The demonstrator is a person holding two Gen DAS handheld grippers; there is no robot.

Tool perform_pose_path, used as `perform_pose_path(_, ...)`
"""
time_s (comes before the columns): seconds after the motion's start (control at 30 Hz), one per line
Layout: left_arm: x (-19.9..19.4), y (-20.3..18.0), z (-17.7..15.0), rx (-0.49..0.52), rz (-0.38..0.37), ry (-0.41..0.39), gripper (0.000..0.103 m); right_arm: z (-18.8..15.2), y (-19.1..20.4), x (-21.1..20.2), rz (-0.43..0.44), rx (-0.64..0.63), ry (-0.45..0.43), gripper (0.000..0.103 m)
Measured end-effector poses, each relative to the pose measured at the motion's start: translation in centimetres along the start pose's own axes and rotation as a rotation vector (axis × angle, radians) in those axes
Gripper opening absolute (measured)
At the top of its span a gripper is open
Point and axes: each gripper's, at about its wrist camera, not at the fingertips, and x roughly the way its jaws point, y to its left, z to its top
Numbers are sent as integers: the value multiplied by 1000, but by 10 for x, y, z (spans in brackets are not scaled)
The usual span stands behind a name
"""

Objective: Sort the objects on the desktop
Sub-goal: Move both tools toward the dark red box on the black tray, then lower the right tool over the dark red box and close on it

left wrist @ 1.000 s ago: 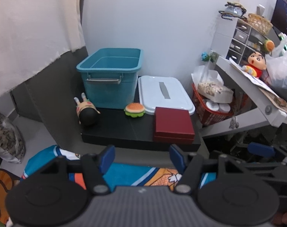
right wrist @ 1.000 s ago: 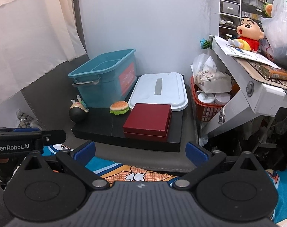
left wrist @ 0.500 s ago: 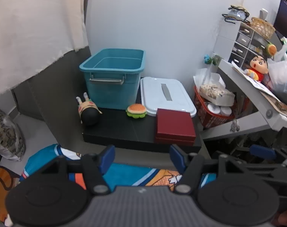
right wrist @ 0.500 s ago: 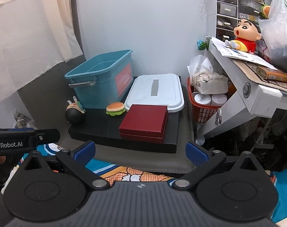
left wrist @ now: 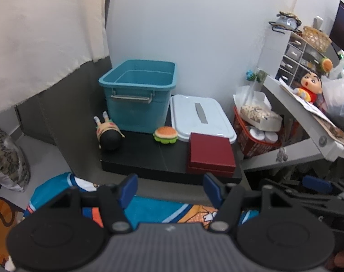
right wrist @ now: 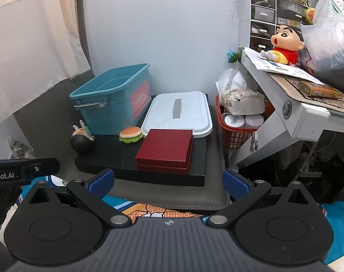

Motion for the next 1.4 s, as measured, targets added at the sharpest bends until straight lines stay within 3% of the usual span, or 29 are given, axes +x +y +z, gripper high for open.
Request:
perform_pose_path(0.27,8,0,2,14,-13,1,67,0,0,6,20,14,17,103)
perform_pose_path(0.7,33,-3,11,14,1,35,67,-3,9,8,13,-57,-62,103)
perform_pose_path(1.4,82,2,13,47,-38,89,67,5,-8,56,-22,22,105,103)
